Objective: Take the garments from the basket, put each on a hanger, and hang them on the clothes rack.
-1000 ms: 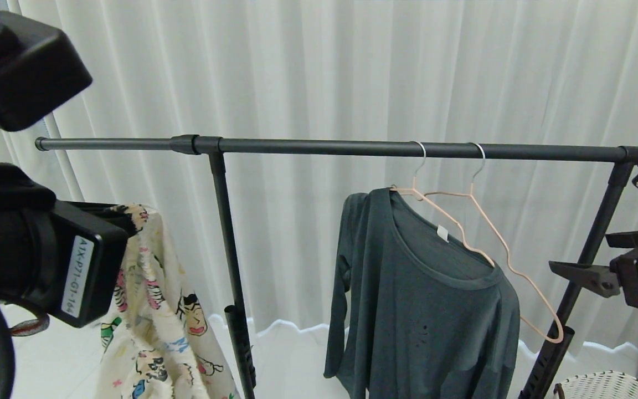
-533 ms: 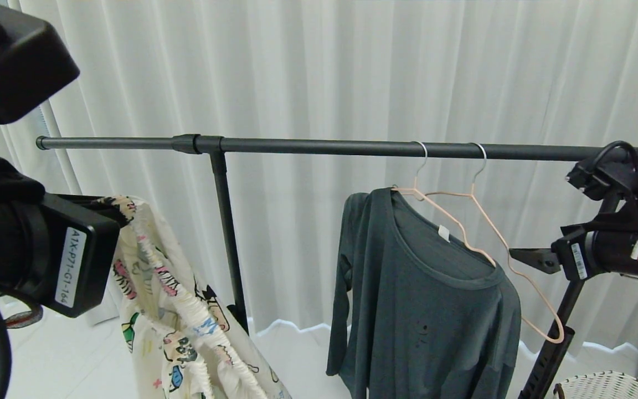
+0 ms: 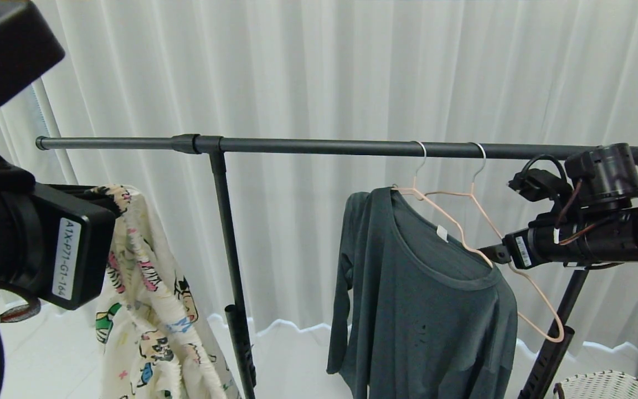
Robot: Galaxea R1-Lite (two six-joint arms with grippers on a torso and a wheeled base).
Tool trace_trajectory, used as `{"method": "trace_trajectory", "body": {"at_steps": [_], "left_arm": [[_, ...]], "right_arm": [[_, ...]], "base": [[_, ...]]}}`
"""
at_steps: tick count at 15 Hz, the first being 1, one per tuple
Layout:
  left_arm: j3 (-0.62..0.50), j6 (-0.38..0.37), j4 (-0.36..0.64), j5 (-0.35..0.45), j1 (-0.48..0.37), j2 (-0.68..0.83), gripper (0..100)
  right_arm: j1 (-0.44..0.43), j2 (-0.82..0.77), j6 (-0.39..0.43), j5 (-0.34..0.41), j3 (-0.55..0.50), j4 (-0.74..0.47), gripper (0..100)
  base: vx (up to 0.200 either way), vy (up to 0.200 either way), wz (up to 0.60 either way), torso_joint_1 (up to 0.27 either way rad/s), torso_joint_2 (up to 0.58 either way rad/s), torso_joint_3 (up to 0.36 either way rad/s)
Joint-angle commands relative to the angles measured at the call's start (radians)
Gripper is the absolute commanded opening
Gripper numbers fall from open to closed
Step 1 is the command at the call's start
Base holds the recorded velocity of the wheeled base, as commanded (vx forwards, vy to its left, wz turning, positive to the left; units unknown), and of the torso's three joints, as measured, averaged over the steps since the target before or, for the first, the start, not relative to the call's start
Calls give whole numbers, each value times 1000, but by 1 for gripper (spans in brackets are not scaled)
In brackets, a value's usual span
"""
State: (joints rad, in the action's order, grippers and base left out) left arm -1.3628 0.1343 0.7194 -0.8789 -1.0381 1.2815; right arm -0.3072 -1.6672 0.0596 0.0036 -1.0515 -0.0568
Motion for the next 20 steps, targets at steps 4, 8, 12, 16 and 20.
{"method": "trace_trajectory", "body": {"at_steps": [4, 8, 12, 16, 20], "left_arm": [[-2, 1, 0, 0, -2, -1, 0], [-1, 1, 0, 0, -2, 1, 0], [-1, 1, 0, 0, -2, 1, 0], [-1, 1, 0, 0, -2, -5, 0], [-1, 1, 0, 0, -2, -5, 0]], "right_arm": [[-7, -51, -78, 3, -5, -1, 100], [-9, -51, -98, 4, -5, -1, 0], [-10, -43, -98, 4, -5, -5, 0], [-30, -23, -106, 4, -2, 0, 0], [-36, 15, -112, -2, -4, 3, 0]], "base": [[0, 0, 0, 0, 0, 0], [0, 0, 0, 0, 0, 0], [0, 0, 0, 0, 0, 0], [0, 0, 0, 0, 0, 0], [0, 0, 0, 0, 0, 0]]}}
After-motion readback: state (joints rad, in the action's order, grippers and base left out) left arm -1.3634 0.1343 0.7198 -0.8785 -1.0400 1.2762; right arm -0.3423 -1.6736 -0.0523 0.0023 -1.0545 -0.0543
